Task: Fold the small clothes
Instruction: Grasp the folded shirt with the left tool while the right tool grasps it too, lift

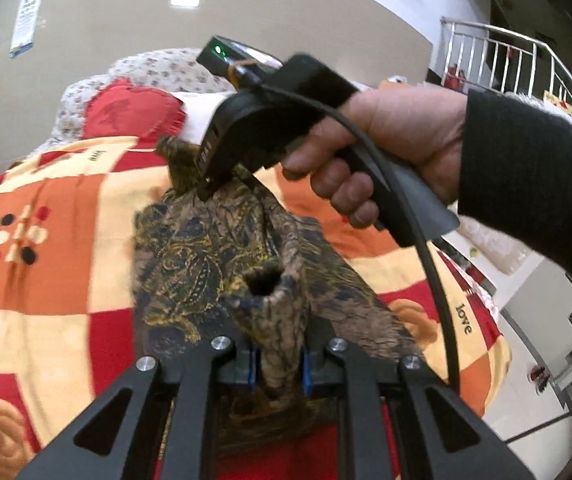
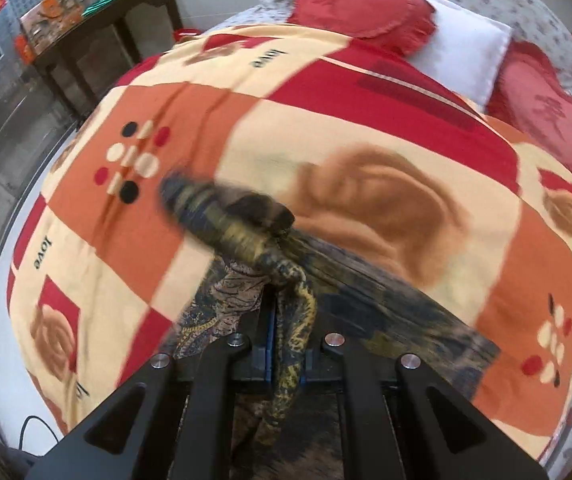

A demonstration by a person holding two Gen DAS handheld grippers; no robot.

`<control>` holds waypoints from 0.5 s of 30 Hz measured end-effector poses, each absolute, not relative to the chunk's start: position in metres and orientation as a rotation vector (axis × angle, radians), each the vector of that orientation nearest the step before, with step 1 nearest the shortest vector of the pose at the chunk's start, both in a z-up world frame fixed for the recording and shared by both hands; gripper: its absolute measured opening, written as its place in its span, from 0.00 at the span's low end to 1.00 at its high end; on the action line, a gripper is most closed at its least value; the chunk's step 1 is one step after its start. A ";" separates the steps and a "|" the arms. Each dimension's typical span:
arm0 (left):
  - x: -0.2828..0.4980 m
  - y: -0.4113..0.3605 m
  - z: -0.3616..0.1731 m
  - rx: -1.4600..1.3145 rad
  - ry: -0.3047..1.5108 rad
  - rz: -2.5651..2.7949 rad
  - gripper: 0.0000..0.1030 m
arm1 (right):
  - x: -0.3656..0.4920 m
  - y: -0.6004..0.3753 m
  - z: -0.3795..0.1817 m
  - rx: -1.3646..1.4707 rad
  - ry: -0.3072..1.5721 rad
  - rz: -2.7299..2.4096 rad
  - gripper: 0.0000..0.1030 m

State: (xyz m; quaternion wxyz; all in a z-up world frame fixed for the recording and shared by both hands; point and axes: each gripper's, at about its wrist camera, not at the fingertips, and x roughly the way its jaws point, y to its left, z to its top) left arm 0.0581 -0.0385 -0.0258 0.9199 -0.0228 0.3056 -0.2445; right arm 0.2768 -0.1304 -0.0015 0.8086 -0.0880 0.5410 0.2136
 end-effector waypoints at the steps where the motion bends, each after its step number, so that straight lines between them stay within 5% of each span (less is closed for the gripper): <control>1: 0.059 -0.047 -0.028 -0.043 0.638 -0.514 0.14 | 0.277 -0.139 -0.003 -0.178 1.164 0.452 0.09; 15: 0.064 -0.135 -0.054 -0.004 0.737 -0.600 0.14 | 0.274 -0.236 -0.032 -0.093 1.215 0.389 0.09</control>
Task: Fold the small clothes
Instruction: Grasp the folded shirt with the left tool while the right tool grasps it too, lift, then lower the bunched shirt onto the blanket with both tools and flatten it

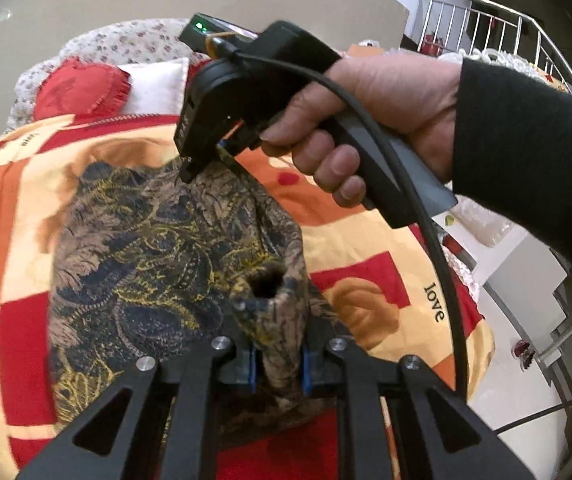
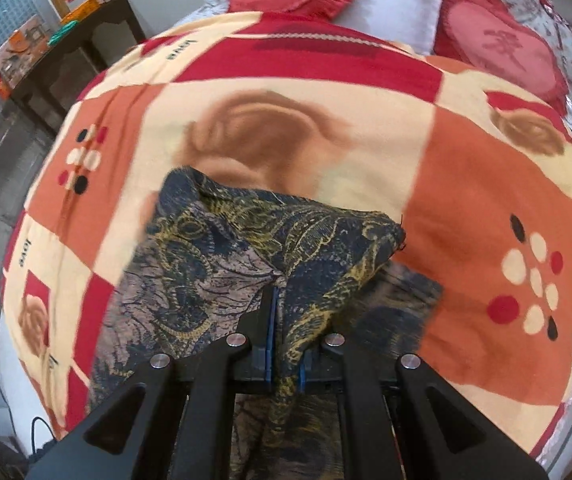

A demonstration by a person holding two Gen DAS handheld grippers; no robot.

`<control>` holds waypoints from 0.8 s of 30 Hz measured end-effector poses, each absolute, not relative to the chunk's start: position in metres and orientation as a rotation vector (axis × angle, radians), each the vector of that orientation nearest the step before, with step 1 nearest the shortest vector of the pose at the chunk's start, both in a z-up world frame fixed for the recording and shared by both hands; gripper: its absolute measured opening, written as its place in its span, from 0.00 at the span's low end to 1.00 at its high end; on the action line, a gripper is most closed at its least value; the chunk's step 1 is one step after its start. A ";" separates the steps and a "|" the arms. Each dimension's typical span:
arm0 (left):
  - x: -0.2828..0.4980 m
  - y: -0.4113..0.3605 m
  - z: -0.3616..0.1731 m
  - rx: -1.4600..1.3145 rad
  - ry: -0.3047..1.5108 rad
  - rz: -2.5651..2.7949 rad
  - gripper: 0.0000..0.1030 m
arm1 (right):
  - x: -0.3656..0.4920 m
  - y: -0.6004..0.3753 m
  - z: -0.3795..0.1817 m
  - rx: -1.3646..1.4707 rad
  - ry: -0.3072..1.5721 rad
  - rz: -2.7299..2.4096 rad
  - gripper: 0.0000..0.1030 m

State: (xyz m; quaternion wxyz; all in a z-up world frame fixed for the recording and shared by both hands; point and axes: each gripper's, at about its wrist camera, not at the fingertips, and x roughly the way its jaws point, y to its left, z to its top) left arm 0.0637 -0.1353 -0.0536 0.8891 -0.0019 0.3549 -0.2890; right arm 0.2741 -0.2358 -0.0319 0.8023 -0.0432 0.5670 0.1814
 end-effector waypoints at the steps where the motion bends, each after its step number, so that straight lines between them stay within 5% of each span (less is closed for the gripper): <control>1: 0.064 -0.140 -0.055 -0.002 0.745 -0.604 0.14 | 0.274 -0.239 -0.035 -0.105 1.219 0.384 0.09; 14: 0.057 -0.185 -0.090 0.052 0.807 -0.611 0.15 | 0.264 -0.286 -0.072 -0.079 1.254 0.378 0.09; 24: 0.021 -0.125 -0.067 0.027 0.763 -0.690 0.50 | 0.224 -0.339 -0.045 0.210 1.065 0.333 0.18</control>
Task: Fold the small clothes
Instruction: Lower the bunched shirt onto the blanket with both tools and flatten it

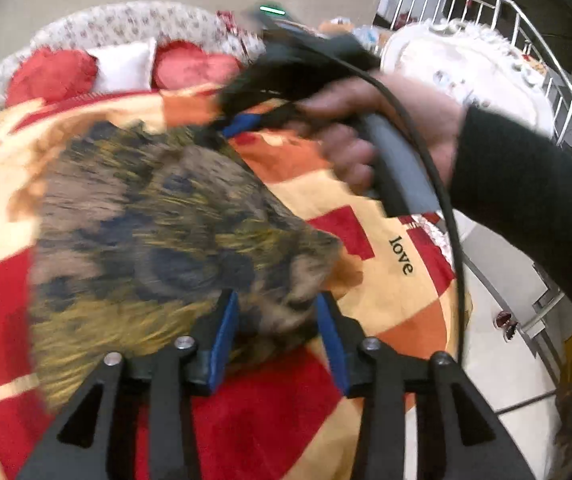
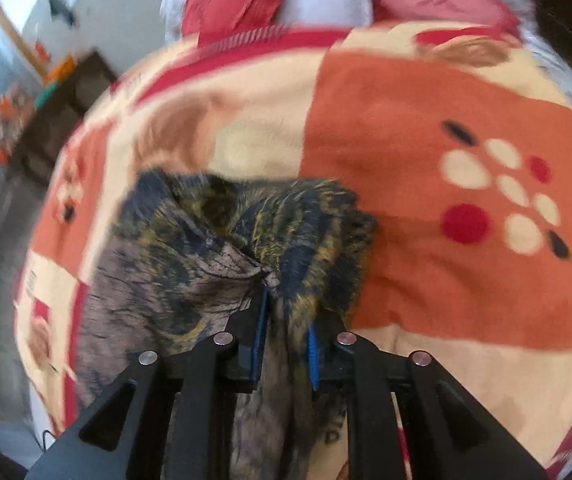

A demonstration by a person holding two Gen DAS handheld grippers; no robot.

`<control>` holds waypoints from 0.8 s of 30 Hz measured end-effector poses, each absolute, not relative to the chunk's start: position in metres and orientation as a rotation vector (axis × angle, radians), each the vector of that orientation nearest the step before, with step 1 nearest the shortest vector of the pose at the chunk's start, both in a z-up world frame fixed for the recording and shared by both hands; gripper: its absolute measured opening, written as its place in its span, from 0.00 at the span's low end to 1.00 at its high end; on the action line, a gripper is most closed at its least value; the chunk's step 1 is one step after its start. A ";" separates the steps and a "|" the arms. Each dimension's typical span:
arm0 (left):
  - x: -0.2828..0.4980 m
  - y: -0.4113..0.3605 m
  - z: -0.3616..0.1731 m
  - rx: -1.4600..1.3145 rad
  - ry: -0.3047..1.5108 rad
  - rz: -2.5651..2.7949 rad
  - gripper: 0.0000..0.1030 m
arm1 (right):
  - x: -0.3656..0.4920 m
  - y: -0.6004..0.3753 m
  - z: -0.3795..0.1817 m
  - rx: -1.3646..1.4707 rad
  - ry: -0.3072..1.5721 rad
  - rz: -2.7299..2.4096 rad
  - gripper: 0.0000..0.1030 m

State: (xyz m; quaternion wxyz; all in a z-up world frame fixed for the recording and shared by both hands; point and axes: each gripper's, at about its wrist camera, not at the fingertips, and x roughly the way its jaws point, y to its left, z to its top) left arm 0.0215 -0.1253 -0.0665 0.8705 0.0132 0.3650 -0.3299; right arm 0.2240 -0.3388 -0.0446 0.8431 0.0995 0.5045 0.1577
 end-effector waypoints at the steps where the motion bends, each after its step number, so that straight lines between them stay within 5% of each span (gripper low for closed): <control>1: 0.018 -0.110 -0.060 0.028 0.727 -0.652 0.52 | 0.212 -0.348 -0.034 0.233 1.023 0.328 0.18; 5: 0.031 -0.067 -0.048 -0.030 0.676 -0.527 0.53 | 0.152 -0.360 -0.001 0.204 0.899 0.315 0.20; 9: 0.064 -0.061 -0.078 -0.069 0.818 -0.458 0.06 | 0.092 -0.328 -0.003 0.106 0.890 0.372 0.16; 12: 0.073 -0.050 -0.115 -0.085 0.904 -0.403 0.03 | 0.064 -0.311 -0.022 0.089 0.926 0.391 0.07; 17: 0.068 -0.040 -0.117 -0.083 0.885 -0.405 0.03 | 0.043 -0.310 -0.073 0.174 1.005 0.289 0.07; 24: 0.067 -0.044 -0.107 -0.081 0.893 -0.399 0.02 | 0.016 -0.325 -0.106 0.359 0.858 0.252 0.07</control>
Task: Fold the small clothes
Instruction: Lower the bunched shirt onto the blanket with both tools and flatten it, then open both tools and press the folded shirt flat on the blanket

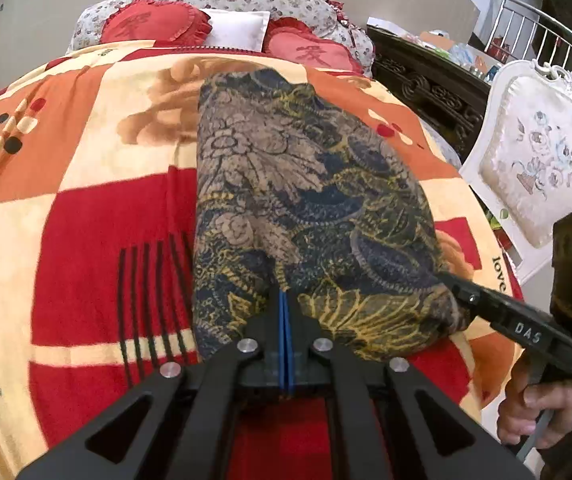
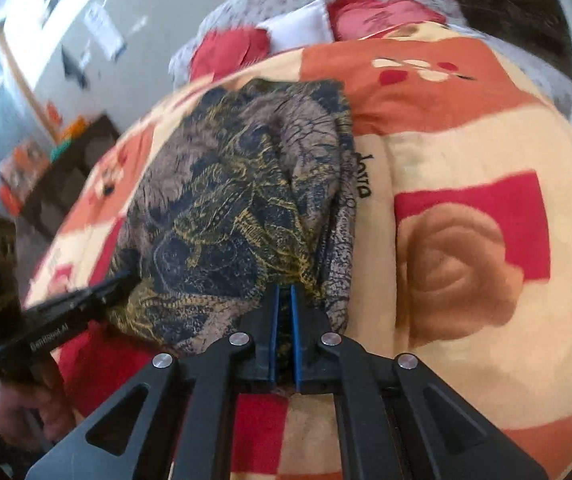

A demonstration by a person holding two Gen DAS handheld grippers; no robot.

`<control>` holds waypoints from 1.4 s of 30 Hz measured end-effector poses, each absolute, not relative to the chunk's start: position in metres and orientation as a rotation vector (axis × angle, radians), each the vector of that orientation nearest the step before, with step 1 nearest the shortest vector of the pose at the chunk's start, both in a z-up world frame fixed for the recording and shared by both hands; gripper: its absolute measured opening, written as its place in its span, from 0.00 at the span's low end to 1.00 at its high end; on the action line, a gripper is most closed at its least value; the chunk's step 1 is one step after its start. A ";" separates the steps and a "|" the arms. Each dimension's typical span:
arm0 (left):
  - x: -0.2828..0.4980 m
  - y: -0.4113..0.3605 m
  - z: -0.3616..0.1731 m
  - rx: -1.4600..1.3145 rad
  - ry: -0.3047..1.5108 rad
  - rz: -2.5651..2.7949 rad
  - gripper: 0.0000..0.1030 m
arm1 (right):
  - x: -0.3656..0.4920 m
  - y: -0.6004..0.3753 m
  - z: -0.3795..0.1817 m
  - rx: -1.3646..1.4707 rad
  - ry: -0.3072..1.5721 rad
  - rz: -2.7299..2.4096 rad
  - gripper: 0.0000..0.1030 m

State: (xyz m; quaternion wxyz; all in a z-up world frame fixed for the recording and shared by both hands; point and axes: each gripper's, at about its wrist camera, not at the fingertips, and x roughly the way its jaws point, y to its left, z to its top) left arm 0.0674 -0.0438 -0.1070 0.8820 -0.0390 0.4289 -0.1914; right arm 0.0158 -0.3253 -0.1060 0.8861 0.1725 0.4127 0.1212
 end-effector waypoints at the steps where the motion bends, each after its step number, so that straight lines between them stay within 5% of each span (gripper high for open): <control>1: 0.071 -0.044 -0.097 -0.087 0.889 -0.399 0.02 | 0.018 -0.327 -0.102 0.352 0.873 0.256 0.07; 8: 0.163 -0.069 -0.034 -0.177 0.795 -0.385 0.18 | 0.071 -0.337 -0.030 0.381 0.751 0.167 0.07; 16: 0.276 -0.104 -0.087 -0.069 0.891 -0.252 0.24 | 0.197 -0.296 -0.050 0.295 0.827 -0.020 0.08; 20: 0.277 -0.094 -0.113 -0.102 0.856 -0.286 0.26 | 0.206 -0.292 -0.097 0.278 0.868 -0.014 0.09; 28: 0.294 -0.078 -0.101 -0.157 0.933 -0.359 0.29 | 0.208 -0.303 -0.098 0.327 0.875 0.004 0.10; 32: 0.257 -0.039 -0.073 -0.183 0.903 -0.398 0.72 | 0.194 -0.325 -0.069 0.409 0.886 0.078 0.12; 35: 0.232 -0.012 -0.076 -0.171 0.905 -0.397 0.74 | 0.164 -0.348 -0.046 0.413 0.828 0.061 0.26; 42: 0.183 -0.009 -0.109 -0.175 0.985 -0.456 0.73 | 0.095 -0.355 -0.040 0.366 0.802 0.079 0.26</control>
